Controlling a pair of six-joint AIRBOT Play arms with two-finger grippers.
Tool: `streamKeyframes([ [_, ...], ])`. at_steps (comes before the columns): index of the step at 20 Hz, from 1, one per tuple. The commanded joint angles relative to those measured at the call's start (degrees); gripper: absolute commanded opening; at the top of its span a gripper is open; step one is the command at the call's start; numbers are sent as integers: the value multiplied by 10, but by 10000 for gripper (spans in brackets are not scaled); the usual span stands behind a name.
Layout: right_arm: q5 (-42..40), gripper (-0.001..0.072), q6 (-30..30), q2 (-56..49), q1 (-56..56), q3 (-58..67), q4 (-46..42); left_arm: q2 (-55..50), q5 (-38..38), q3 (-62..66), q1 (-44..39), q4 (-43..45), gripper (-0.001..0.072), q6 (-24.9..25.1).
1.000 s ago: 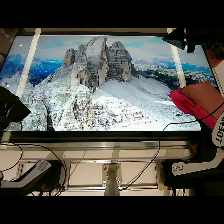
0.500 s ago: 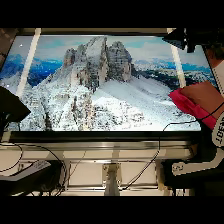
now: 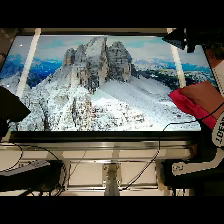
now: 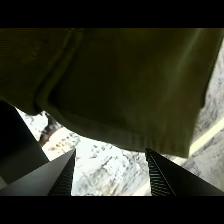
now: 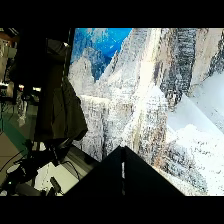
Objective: Fold the clothes and pants, and hang the long-sleeved shirts on hangers.
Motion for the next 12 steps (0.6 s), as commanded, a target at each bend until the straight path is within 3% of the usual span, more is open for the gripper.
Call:
streamKeyframes([
  [1, 0, 15, 0, 0, 0, 0, 0, -30, 30, 0, 3, -23, 488, 0],
  [4, 0, 15, 0, 0, 0, 0, 0, -58, 38, 0, 3, -120, 485, 32],
  [6, 0, 15, 0, 0, 0, 0, 0, -71, 40, 0, 3, -180, 388, 50],
  [7, 0, 15, 0, 0, 0, 0, 0, -74, 46, 0, 3, -197, 378, 56],
  [10, 0, 15, 0, 0, 0, 0, 0, -76, 61, 0, 3, -208, 187, 68],
  [11, 0, 15, 0, 0, 0, 0, 0, -76, 62, 0, 3, -208, 46, 68],
  [12, 0, 15, 0, 0, 0, 0, 0, -76, 61, 0, 3, -214, 21, 81],
])
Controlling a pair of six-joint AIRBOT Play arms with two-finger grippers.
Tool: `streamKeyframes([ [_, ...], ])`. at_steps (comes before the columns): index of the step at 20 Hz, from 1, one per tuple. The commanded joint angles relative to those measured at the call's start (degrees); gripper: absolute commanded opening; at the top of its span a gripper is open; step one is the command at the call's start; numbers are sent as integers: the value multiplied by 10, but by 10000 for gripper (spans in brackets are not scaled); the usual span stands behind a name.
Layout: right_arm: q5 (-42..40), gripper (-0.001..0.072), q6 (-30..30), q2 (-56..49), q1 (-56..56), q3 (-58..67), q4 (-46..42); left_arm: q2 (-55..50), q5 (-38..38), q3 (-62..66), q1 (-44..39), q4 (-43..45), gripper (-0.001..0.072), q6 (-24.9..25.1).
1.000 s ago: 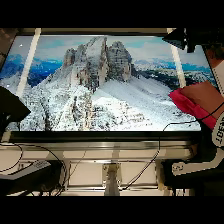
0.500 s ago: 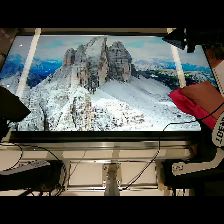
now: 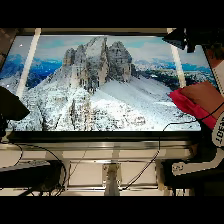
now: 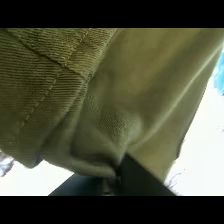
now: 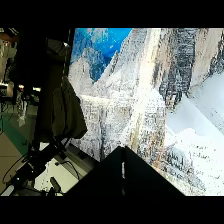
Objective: Fold the clothes and pants, and hang the long-sleeved shirts on hangers.
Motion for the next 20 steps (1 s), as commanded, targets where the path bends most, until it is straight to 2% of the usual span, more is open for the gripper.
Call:
streamKeyframes([
  [1, 0, 15, 0, 0, 0, 0, 0, -4, 2, 0, -1, -38, 21, 35],
  [3, 0, 15, 0, 0, 0, 0, 0, -3, -31, 1, -9, -64, 20, 66],
  [5, 0, 15, 0, 0, 0, 0, 0, -3, -68, 1, -35, -94, 20, 68],
  [8, 0, 15, 0, 0, 0, 0, -1, -1, -125, 1, -111, -166, 19, 84],
  [13, -11, 15, 0, 0, 0, 0, -2, 33, -146, 1, -315, -271, 18, 91],
  [20, -48, 15, 0, 0, 0, 0, -3, 72, -106, 2, -608, -311, 18, 86],
])
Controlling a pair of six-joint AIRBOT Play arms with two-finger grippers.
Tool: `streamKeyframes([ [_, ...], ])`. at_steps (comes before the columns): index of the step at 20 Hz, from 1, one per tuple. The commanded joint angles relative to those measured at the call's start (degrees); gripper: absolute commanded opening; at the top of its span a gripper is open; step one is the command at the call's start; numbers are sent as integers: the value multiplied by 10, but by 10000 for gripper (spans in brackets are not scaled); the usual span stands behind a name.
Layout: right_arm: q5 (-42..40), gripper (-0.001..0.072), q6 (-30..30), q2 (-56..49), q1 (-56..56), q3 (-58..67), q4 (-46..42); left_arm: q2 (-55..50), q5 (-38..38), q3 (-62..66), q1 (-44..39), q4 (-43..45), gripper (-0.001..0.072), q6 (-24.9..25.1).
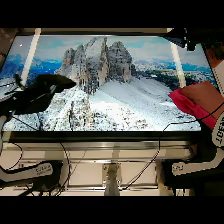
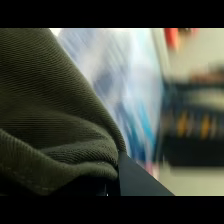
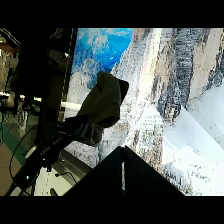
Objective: Fold the clothes and pants, and hang the long-sleeved shirts on hangers.
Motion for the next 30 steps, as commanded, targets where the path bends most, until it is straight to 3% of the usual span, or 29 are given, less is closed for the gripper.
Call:
streamKeyframes([
  [1, -22, 14, 0, 0, 0, 0, -1, 14, 27, 1, -158, -29, 18, -2],
  [7, -23, 15, 0, 0, 0, 0, -16, 13, 163, 1, -400, -59, 18, 0],
  [12, -23, 15, 0, 0, 0, 0, -43, 13, 209, 1, -492, -60, 22, 0],
  [13, -24, 19, 0, 0, 0, 0, -46, 13, 207, 1, -500, -60, 52, 0],
  [15, -25, 40, 0, 0, 0, 0, -52, 14, 186, 1, -504, -60, 333, 0],
  [16, -25, 40, 0, 0, 0, 0, -59, 15, 167, 1, -504, -59, 353, 0],
  [19, -24, 39, -5, 0, 0, 0, -104, 26, 149, 0, -503, -59, 333, 21],
  [23, -12, 13, -55, -5, 0, -8, -133, 59, 168, 0, -464, -59, 21, 69],
  [27, 55, 10, -81, -52, 2, -43, -84, 95, 205, 0, -343, -48, 19, 65],
  [30, 118, 10, -89, -105, 5, -46, -45, 112, 204, 0, -245, 74, 19, -18],
])
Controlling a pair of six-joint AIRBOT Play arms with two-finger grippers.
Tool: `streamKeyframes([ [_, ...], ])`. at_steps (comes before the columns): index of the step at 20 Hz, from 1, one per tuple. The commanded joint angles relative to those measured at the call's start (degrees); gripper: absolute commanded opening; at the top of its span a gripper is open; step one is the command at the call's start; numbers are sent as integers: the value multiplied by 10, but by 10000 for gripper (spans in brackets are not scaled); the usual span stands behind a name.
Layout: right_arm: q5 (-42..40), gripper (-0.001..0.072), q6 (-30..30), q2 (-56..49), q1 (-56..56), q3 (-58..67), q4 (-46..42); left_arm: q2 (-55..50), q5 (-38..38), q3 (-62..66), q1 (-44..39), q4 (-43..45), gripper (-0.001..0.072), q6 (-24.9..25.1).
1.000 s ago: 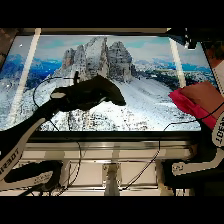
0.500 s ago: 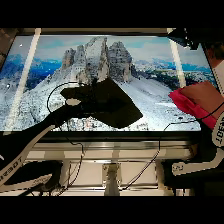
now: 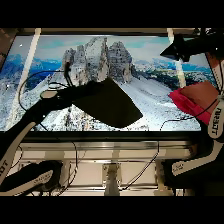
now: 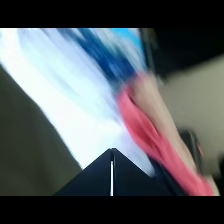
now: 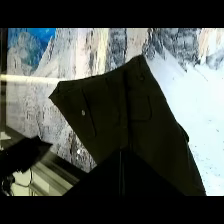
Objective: Fold the clothes and pants, and hang the long-sleeved shirts on hangers.
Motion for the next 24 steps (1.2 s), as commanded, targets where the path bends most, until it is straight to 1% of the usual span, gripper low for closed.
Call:
streamKeyframes([
  [1, 80, 10, -17, -53, 9, -8, 53, 18, 0, 0, 110, 150, 19, -96],
  [2, 92, 10, -17, -67, 19, -8, 62, 18, -14, 0, 132, 200, 20, -112],
  [3, 97, 10, -17, -80, 34, -8, 63, 18, -31, 0, 152, 236, 21, -118],
  [4, 101, 11, -18, -95, 55, -8, 61, 18, -46, 0, 171, 252, 23, -118],
  [6, 89, 12, -27, -125, 106, -8, 48, 19, -66, 0, 201, 248, 23, -118],
  [7, 66, 19, -39, -139, 132, -8, 36, 19, -74, 0, 214, 242, 24, -118],
  [8, 30, 92, -50, -152, 159, -8, 13, 19, -79, 0, 222, 243, 24, -118],
  [9, -4, 214, -53, -163, 183, -8, -14, 19, -82, 0, 229, 244, 24, -118],
  [10, -34, 275, -53, -176, 204, -8, -33, 19, -82, 0, 235, 244, 24, -118],
  [12, -54, 274, -51, -207, 233, -8, -26, 19, -82, 0, 245, 244, 24, -118],
  [14, -42, 276, -51, -245, 248, -8, 6, 19, -85, 0, 250, 244, 24, -118],
  [16, -38, 279, -51, -274, 260, -8, 19, 19, -92, 0, 252, 244, 24, -118],
  [18, -45, 383, -53, -292, 268, -8, 34, 19, -92, 0, 252, 244, 24, -118],
  [21, -63, 386, -75, -306, 275, -7, 59, 19, -92, 0, 252, 244, 24, -118],
  [24, -82, 385, -83, -307, 276, -7, 45, 19, -92, 0, 252, 244, 24, -118],
])
